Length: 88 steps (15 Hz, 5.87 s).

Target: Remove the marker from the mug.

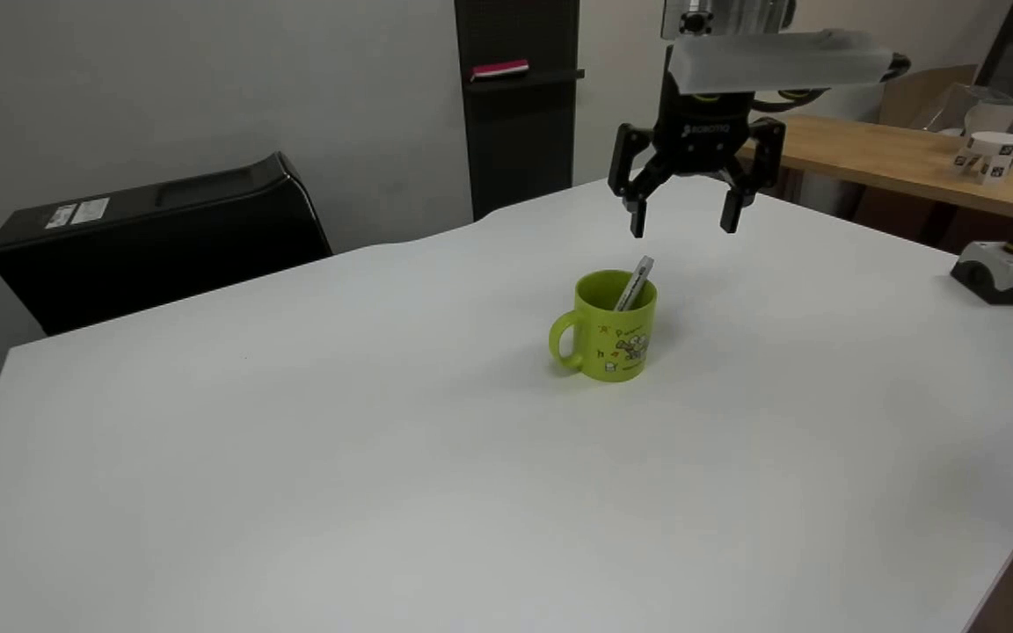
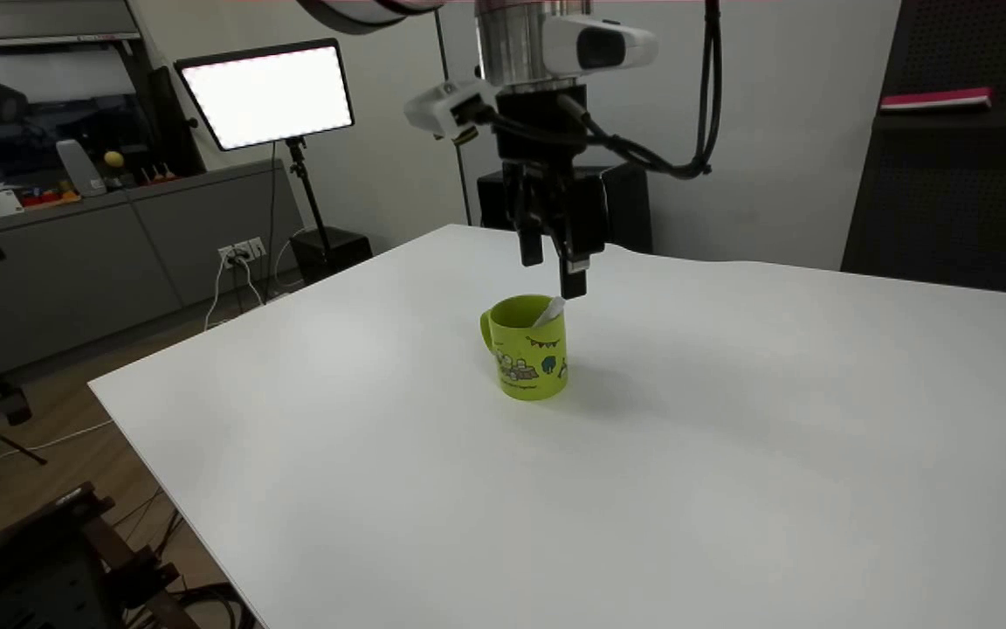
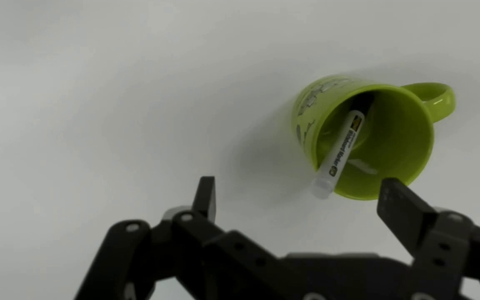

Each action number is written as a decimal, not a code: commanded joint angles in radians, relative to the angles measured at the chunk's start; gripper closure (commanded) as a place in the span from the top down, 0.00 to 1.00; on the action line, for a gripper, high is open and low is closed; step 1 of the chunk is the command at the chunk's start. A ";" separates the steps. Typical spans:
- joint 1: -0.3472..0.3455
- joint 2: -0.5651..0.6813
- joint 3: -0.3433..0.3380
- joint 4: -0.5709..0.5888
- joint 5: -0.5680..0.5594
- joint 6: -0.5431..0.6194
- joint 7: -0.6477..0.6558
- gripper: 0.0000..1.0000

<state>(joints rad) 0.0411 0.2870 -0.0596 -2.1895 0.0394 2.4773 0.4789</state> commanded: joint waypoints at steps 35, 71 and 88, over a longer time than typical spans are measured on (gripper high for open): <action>-0.052 0.113 0.016 0.027 0.229 0.111 -0.147 1.00; 0.045 0.109 -0.056 0.095 -0.019 -0.085 -0.021 1.00; 0.069 0.051 -0.072 0.019 -0.067 -0.047 0.141 1.00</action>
<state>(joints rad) 0.0937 0.3585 -0.1213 -2.1449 -0.0044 2.4124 0.5516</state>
